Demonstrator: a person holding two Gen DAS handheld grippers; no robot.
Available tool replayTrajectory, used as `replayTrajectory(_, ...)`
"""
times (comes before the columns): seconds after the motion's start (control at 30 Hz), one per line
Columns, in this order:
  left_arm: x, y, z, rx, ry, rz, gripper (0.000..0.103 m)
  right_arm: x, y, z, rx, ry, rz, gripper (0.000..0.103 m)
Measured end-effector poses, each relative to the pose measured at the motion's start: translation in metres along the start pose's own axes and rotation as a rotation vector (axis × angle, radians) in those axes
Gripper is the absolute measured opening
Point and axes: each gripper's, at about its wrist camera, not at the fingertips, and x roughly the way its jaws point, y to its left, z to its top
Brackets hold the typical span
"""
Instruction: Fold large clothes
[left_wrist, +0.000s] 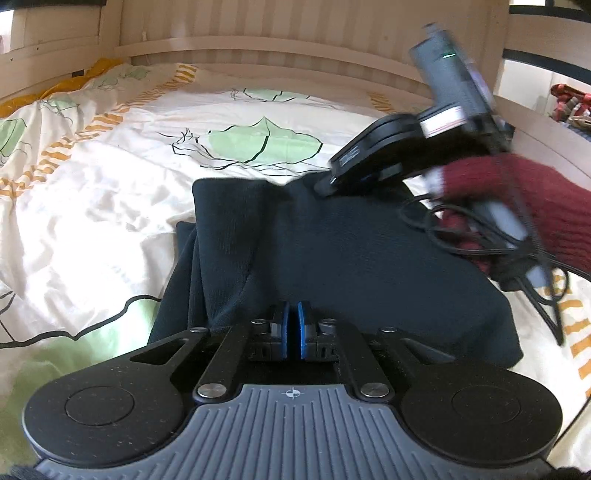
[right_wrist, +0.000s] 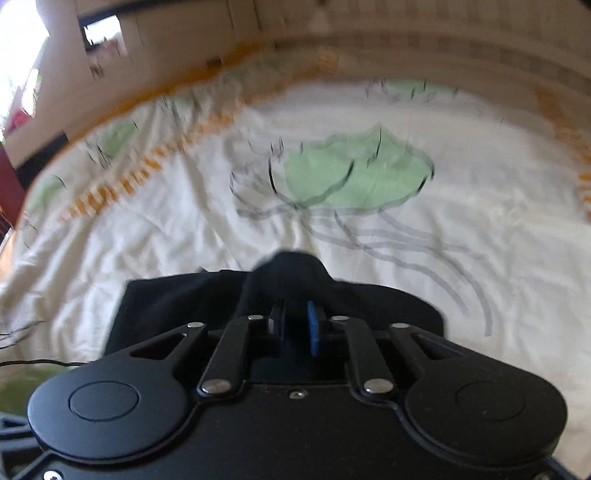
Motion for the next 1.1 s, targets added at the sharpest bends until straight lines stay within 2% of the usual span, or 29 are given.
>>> replayTrajectory(0.13, -0.001, 0.001, -0.001, 0.003, -0.003, -0.002, 0.007, 0.009, -0.002, -0.003, 0.003, 0.043, 0.004, 0.01)
replayTrajectory(0.47, -0.002, -0.004, -0.001, 0.024, -0.009, 0.011, 0.007, 0.0, -0.008, -0.01, 0.035, -0.016, 0.035, 0.013)
replayTrajectory(0.6, -0.002, -0.004, 0.0, 0.025, -0.011, 0.008, 0.013, 0.0, -0.009, -0.01, 0.041, -0.028, 0.043, 0.015)
replayTrajectory(0.67, -0.005, -0.004, 0.002, 0.018, -0.026, -0.01, 0.029, -0.001, -0.01, -0.011, 0.045, -0.037, 0.049, 0.016)
replayTrajectory(0.7, -0.007, -0.005, 0.003, 0.018, -0.037, -0.011, 0.046, -0.002, -0.011, -0.012, 0.047, -0.043, 0.052, 0.016)
replayTrajectory(0.73, -0.009, -0.006, 0.004, 0.022, -0.054, -0.001, 0.079, -0.003, -0.011, -0.012, 0.049, -0.049, 0.055, 0.017)
replayTrajectory(0.77, -0.011, -0.007, 0.006, 0.025, -0.067, 0.013, 0.095, -0.003, -0.012, -0.013, 0.049, -0.055, 0.058, 0.017)
replayTrajectory(0.8, -0.013, -0.006, 0.007, 0.023, -0.081, 0.023, 0.103, -0.004, -0.012, -0.014, 0.049, -0.06, 0.06, 0.017)
replayTrajectory(1.0, -0.028, 0.008, 0.018, -0.038, -0.122, 0.057, 0.103, -0.007, -0.014, -0.016, 0.059, -0.087, 0.068, 0.019)
replayTrajectory(1.07, -0.031, 0.011, 0.02, -0.048, -0.124, 0.07, 0.103, -0.008, -0.012, -0.016, 0.048, -0.095, 0.072, 0.028)
replayTrajectory(1.1, -0.033, 0.012, 0.021, -0.053, -0.124, 0.074, 0.103, -0.01, -0.01, -0.016, 0.033, -0.103, 0.075, 0.037)
